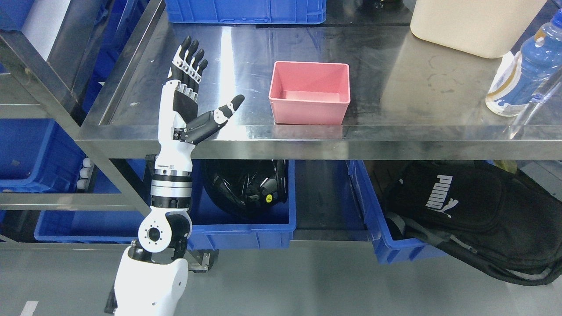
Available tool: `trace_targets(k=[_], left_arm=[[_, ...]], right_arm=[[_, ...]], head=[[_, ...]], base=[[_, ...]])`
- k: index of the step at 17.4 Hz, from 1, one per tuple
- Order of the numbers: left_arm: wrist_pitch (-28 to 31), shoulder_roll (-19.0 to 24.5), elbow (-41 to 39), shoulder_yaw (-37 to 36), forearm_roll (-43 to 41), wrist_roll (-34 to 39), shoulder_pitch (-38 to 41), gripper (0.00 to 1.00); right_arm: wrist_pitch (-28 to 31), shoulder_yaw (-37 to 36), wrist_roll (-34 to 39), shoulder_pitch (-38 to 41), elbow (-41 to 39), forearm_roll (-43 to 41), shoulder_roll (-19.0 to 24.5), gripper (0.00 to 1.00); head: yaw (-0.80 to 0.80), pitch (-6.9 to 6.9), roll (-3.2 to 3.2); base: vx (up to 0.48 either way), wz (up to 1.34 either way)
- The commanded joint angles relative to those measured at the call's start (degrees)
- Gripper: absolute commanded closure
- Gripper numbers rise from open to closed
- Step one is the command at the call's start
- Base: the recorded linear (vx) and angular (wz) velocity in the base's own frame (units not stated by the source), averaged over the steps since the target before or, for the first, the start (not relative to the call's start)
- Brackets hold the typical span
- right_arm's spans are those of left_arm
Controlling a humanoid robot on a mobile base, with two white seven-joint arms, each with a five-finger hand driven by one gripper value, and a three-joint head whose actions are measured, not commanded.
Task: Place storage box into left shelf container
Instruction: 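Reach the left hand toward the pink box on the steel shelf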
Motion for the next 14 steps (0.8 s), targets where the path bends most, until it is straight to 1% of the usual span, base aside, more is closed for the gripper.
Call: trace_targets(k=[1, 4, 5, 6, 7, 8, 9, 10, 11, 12, 14], left_arm=[[-0.78, 1.0, -0.12, -0.03, 0.05, -0.13, -0.12, 0.0], [-1.13, 1.0, -0.12, 1.28, -0.12, -1.0, -0.9, 0.0], [-0.52, 1.0, -0.12, 2.85, -0.21, -2.75, -2.22, 0.0], [0.18, 1.0, 0.15, 5.57, -0.65, -6.85, -4.67, 0.0], [2.19, 1.0, 0.67, 8.9, -1.17, -12.81, -7.73, 0.0], [5.6, 1.0, 1.81, 12.67, -2.14, -19.83, -11.59, 0.0], [8.16, 1.0, 2.95, 14.89, -3.28, -26.43, -14.42, 0.0], [9.31, 2.44, 4.35, 15.69, -4.33, -32.15, -16.71, 0.0], [9.93, 6.12, 6.72, 15.53, -6.69, -38.38, -19.86, 0.0], [9.94, 8.24, 7.96, 14.39, -9.76, -41.14, -22.24, 0.0], [10.03, 10.02, 8.85, 8.88, -15.83, -43.45, -26.38, 0.0]], right_arm=[[-0.01, -0.27, -0.03, 0.53, -1.0, 0.09, -1.0, 0.0], [-0.01, -0.27, -0.03, 0.53, -1.0, 0.09, -1.0, 0.0], [-0.01, -0.27, -0.03, 0.53, -1.0, 0.09, -1.0, 0.0], [-0.01, -0.27, -0.03, 0.53, -1.0, 0.09, -1.0, 0.0], [-0.01, -0.27, -0.03, 0.53, -1.0, 0.09, -1.0, 0.0], [-0.01, -0.27, -0.03, 0.53, -1.0, 0.09, -1.0, 0.0], [-0.01, -0.27, -0.03, 0.53, -1.0, 0.09, -1.0, 0.0], [-0.01, -0.27, -0.03, 0.53, -1.0, 0.09, -1.0, 0.0], [-0.01, -0.27, -0.03, 0.53, -1.0, 0.09, -1.0, 0.0], [-0.01, -0.27, -0.03, 0.53, -1.0, 0.09, -1.0, 0.0], [-0.01, -0.27, -0.03, 0.53, -1.0, 0.09, -1.0, 0.0]], head=[[0.0, 0.0, 0.0], [0.0, 0.0, 0.0], [0.0, 0.0, 0.0], [0.0, 0.0, 0.0], [0.0, 0.0, 0.0], [0.0, 0.0, 0.0], [0.0, 0.0, 0.0], [0.0, 0.0, 0.0], [0.0, 0.0, 0.0], [0.0, 0.0, 0.0], [0.0, 0.0, 0.0]], base=[[0.0, 0.0], [0.0, 0.0], [0.0, 0.0], [0.0, 0.0], [0.0, 0.0], [0.0, 0.0], [0.0, 0.0], [0.0, 0.0], [0.0, 0.0], [0.0, 0.0], [0.0, 0.0]])
